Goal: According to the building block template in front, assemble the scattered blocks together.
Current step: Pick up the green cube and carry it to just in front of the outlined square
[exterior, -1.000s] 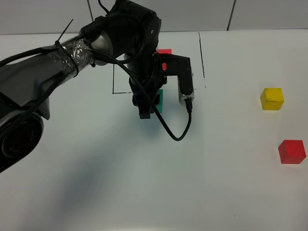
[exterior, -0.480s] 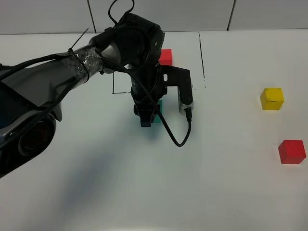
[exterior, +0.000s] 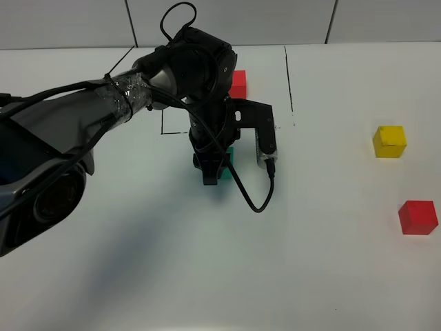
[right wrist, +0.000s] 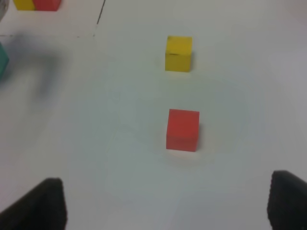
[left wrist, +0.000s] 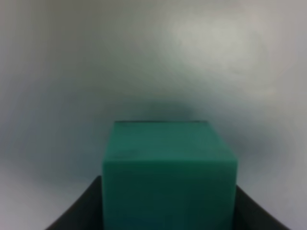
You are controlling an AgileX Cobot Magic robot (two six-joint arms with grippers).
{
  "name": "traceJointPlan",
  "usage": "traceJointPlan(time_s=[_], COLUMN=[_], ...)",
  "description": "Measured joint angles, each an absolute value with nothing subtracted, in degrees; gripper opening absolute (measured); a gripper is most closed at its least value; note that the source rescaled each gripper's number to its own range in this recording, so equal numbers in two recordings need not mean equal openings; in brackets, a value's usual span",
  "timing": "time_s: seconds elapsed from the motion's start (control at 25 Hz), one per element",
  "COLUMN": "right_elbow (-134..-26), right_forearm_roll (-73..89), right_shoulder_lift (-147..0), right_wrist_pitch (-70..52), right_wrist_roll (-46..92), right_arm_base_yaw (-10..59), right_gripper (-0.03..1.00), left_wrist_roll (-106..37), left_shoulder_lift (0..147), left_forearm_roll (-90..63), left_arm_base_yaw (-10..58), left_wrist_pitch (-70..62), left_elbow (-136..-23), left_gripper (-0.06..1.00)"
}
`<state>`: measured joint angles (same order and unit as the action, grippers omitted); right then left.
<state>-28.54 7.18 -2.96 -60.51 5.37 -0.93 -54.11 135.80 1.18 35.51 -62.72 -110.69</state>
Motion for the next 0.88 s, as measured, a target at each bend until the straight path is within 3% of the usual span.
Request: traceJointPlan(time_s=[0.88], right_elbow=[-28.5], right_forearm_roll=[7.2], right_shoulder_lift=[-3.0], right_wrist_pitch=[-60.5], right_wrist_roll=[5.4], right_arm_base_yaw=[-0.9], right_gripper=[0.79], left_wrist_roll=[-54.3], left_shoulder_lift=[137.9], left_forearm_roll=[0.8], left_arm_base_yaw=[35.5], left_wrist_pitch=[-62.0], left_elbow=[-110.7], left_gripper=[0.01])
